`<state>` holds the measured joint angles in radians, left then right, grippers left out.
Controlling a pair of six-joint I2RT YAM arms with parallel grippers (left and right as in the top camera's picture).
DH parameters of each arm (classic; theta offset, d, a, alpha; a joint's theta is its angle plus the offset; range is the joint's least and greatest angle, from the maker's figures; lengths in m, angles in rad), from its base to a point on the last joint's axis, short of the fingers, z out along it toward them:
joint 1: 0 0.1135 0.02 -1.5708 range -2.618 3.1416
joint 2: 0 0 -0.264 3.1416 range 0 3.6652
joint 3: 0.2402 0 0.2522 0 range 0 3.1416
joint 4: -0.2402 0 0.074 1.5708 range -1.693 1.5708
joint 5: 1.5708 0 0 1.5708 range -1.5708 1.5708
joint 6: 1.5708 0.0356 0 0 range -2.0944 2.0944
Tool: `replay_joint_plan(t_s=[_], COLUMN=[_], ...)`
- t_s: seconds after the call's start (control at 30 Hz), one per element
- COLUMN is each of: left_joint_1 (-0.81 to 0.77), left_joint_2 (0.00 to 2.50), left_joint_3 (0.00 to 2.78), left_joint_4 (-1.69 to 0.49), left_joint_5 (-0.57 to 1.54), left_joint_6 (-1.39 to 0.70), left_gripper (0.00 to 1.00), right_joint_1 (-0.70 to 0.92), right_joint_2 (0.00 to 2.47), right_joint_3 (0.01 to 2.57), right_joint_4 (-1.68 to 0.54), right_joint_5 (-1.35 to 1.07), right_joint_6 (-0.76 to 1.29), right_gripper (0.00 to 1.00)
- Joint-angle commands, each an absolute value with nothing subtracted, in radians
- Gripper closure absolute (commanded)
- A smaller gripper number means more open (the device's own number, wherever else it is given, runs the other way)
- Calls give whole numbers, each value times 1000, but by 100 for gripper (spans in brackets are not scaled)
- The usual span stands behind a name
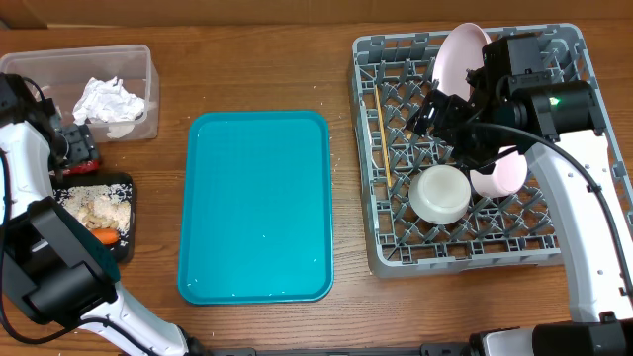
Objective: Sort waste into correct bins and load items into the dishwasher rack
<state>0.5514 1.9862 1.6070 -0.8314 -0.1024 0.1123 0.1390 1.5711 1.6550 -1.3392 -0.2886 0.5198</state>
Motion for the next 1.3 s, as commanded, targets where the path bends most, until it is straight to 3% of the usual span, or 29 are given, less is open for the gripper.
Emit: replay_joint_plan(t_s=[0.0, 0.43, 1.27], left_joint_1=[550, 550, 550], left_joint_2=[1975, 1975, 1975], left_joint_3=[1571, 1454, 1344], left_joint_4=[-785, -573, -390], left_joint_5=[-112, -111, -68], left_joint_6=[190, 240, 201], left_gripper=[18, 14, 16], right_joint_1=[142, 142, 142], right_joint_2=[1563, 1563, 1563], right_joint_3=[1673, 1673, 1673], right_joint_4=[-1336, -1336, -1336], right_joint_5=[-293, -293, -293], right_joint_6=[517, 517, 517], right_gripper=[0, 0, 0])
